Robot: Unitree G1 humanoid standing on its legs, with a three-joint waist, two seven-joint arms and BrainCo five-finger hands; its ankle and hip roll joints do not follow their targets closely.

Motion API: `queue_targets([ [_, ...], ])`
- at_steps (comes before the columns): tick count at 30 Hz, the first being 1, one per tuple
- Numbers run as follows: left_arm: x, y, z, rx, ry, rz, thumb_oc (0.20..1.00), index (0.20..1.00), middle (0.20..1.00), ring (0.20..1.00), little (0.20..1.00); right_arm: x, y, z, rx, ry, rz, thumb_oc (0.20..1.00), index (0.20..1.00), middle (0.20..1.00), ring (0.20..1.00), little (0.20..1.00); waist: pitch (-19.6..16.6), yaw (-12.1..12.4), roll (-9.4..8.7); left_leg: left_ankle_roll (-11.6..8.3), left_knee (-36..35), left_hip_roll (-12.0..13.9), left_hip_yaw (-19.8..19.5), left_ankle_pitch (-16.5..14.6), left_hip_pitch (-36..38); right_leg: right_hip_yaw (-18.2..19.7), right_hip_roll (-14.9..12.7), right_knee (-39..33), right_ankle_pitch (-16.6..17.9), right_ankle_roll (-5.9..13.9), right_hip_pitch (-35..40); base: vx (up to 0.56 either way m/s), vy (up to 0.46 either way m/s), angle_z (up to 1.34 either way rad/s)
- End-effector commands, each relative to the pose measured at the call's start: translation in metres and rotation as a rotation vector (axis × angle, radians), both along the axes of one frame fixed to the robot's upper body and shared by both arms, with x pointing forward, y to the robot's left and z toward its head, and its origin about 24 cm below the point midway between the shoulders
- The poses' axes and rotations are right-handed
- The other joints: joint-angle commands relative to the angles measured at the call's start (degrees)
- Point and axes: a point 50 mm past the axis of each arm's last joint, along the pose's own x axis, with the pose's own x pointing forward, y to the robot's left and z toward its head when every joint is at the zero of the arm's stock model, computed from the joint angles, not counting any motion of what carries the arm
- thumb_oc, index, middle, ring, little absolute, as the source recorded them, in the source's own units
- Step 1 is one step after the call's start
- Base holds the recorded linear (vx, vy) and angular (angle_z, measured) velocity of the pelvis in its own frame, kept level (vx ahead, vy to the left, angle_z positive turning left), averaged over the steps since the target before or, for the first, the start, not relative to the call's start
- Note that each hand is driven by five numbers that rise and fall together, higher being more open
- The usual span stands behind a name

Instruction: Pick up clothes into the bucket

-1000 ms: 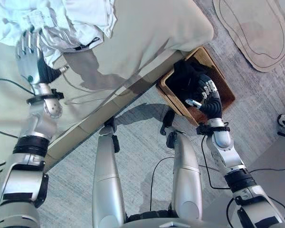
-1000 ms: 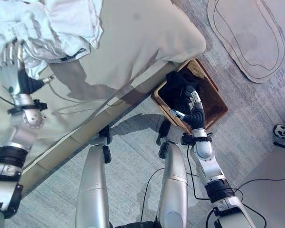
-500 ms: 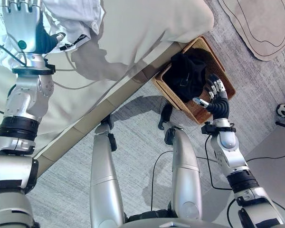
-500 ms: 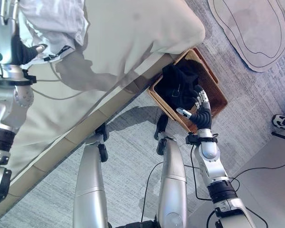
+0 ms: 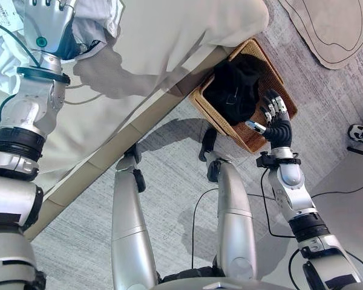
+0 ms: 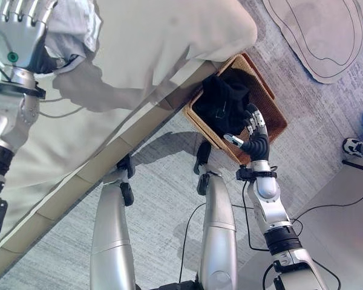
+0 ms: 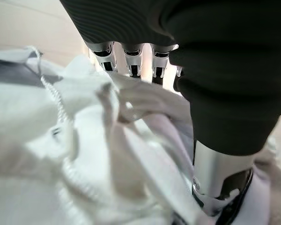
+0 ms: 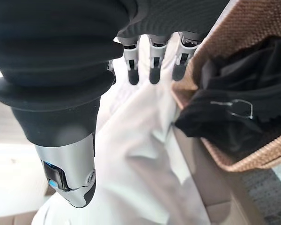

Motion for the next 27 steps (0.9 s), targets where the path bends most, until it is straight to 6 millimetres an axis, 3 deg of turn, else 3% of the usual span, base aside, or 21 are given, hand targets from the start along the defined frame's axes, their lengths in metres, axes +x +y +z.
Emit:
queue_targets([
  [1,0.001,0.014,-0.015,-0.037,0.085,0.03,1.0,1.0,1.0,1.0,1.0,-0.013,-0.013,0.008,-0.004,-0.074,-0.022,1.0,1.0,1.0,1.0,1.0,-6.7,-0.6,1.14,2.77,2.4,-1.0,2.0,-5.9,-0.7,2.9,0.7,-4.4,4.4,4.81,-1.4,0.0,0.0,0.0],
  [4,0.005,0.018,-0.022,-0.029,0.138,0.066,1.0,1.0,1.0,1.0,1.0,-0.014,-0.014,0.008,-0.003,-0.075,-0.019,1.0,1.0,1.0,1.0,1.0,-6.8,-0.8,1.16,2.74,2.6,-0.9,2.1,-5.8,-1.1,3.0,0.6,-4.3,4.5,4.8,-1.9,0.0,0.0,0.0],
  [5,0.006,0.019,-0.023,-0.027,0.157,0.08,0.598,0.598,0.598,0.598,0.598,-0.014,-0.015,0.008,-0.005,-0.071,-0.02,1.0,1.0,1.0,1.0,1.0,-6.8,-0.8,1.16,2.76,2.7,-0.9,2.2,-5.8,-1.2,3.0,0.6,-4.1,4.5,4.81,-2.2,0.0,0.0,0.0],
  [6,0.007,0.018,-0.023,-0.025,0.163,0.086,0.598,0.598,0.598,0.598,0.598,-0.014,-0.015,0.007,-0.004,-0.066,-0.019,1.0,1.0,1.0,1.0,1.0,-6.8,-0.8,1.19,2.76,2.7,-1.0,2.2,-5.8,-1.3,3.0,0.6,-4.0,4.6,4.84,-2.3,0.0,0.0,0.0],
  [7,0.007,0.018,-0.023,-0.027,0.17,0.086,0.2,0.2,0.2,0.2,0.2,-0.015,-0.017,0.006,-0.002,-0.063,-0.022,1.0,1.0,1.0,1.0,1.0,-6.8,-0.8,1.18,2.79,2.7,-1.0,2.2,-5.8,-1.4,3.0,0.6,-3.9,4.7,4.91,-2.4,0.0,0.0,0.0],
  [17,0.004,0.017,-0.037,-0.065,0.206,0.05,0.2,0.2,0.2,0.2,0.2,-0.017,-0.017,0.001,0.003,-0.045,-0.024,1.0,1.0,1.0,1.0,1.0,-7.4,-0.1,1.57,2.51,1.6,-1.0,2.3,-5.4,-0.4,2.8,0.3,-4.5,4.7,4.83,-1.7,0.0,0.0,0.0],
  [24,-0.001,0.013,-0.072,-0.164,0.251,-0.015,0.2,0.2,0.2,0.2,0.2,-0.018,-0.016,-0.005,-0.011,-0.021,-0.036,1.0,1.0,1.0,1.0,1.0,-7.5,0.9,1.92,2.19,-2.9,-1.2,2.8,-4.3,5.5,2.0,-0.1,-7.7,5.5,4.92,3.4,-0.01,-0.003,0.01],
  [26,-0.003,0.01,-0.084,-0.207,0.263,-0.048,0.2,0.2,0.2,0.2,0.2,-0.017,-0.016,-0.006,-0.017,-0.015,-0.044,1.0,1.0,1.0,1.0,1.0,-7.4,1.2,1.77,2.31,-5.4,-1.4,3.4,-1.9,7.4,1.0,-0.5,-10.3,7.6,4.32,5.5,-0.05,-0.026,0.03],
  [27,-0.005,0.009,-0.087,-0.221,0.263,-0.059,0.2,0.2,0.2,0.2,0.2,-0.016,-0.015,-0.007,-0.019,-0.013,-0.046,1.0,1.0,1.0,1.0,1.0,-7.5,1.4,1.98,1.78,-6.7,-1.3,3.1,-3.1,9.6,1.1,-0.2,-10.9,6.5,5.08,7.4,0.06,-0.035,0.04],
])
